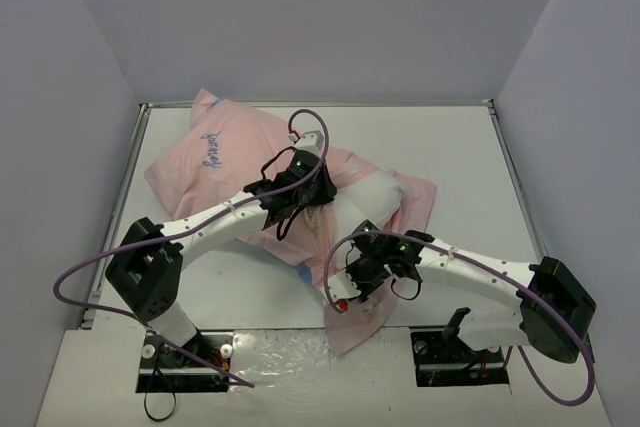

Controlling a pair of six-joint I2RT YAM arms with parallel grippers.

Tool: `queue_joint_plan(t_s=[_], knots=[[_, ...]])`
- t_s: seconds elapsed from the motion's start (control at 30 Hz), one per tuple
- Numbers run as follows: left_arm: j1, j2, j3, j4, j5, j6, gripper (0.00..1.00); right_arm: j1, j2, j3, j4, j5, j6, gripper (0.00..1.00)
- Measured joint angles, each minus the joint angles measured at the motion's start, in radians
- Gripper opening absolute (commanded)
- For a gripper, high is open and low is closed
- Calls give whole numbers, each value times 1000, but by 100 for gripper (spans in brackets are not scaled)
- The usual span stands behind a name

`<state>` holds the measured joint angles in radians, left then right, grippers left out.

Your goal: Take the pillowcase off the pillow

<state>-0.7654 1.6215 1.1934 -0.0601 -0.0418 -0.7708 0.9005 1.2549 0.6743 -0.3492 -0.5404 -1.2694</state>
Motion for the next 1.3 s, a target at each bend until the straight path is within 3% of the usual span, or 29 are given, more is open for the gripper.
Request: queue_joint_plan(t_s=[0.23,0.27,0.33,0.43,0.53,0.67,0.8,0.93,1.03,1.2,1.3], knots=[[5,0,0,14,2,0,3,28,15,-11,54,109,119,30],[7,0,0,16,2,0,4,23,11,-11,47,117,123,42],[11,0,0,20,2,5,11,-10,0,6,-7,99,121,48],[18,-4,2,22,0,22,22,-138,-11,107,-124,47,109,53],[25,-5,32,0,0,56,44,-256,-34,272,-200,20,102,54],[26,-17,82,-28,-3,101,57,-400,-91,442,-201,-56,131,52],[26,-65,105,-61,-11,164,66,-555,-127,457,-202,-143,218,53],[8,-134,124,-87,-15,232,71,-692,-117,395,-166,-179,401,57],[-47,-188,139,-104,-31,287,74,-752,-77,370,-132,-212,585,66],[-240,-241,145,-134,-117,346,75,-814,1,355,-19,-274,984,80],[-389,-255,108,-129,-207,345,75,-830,34,348,44,-251,1265,94]])
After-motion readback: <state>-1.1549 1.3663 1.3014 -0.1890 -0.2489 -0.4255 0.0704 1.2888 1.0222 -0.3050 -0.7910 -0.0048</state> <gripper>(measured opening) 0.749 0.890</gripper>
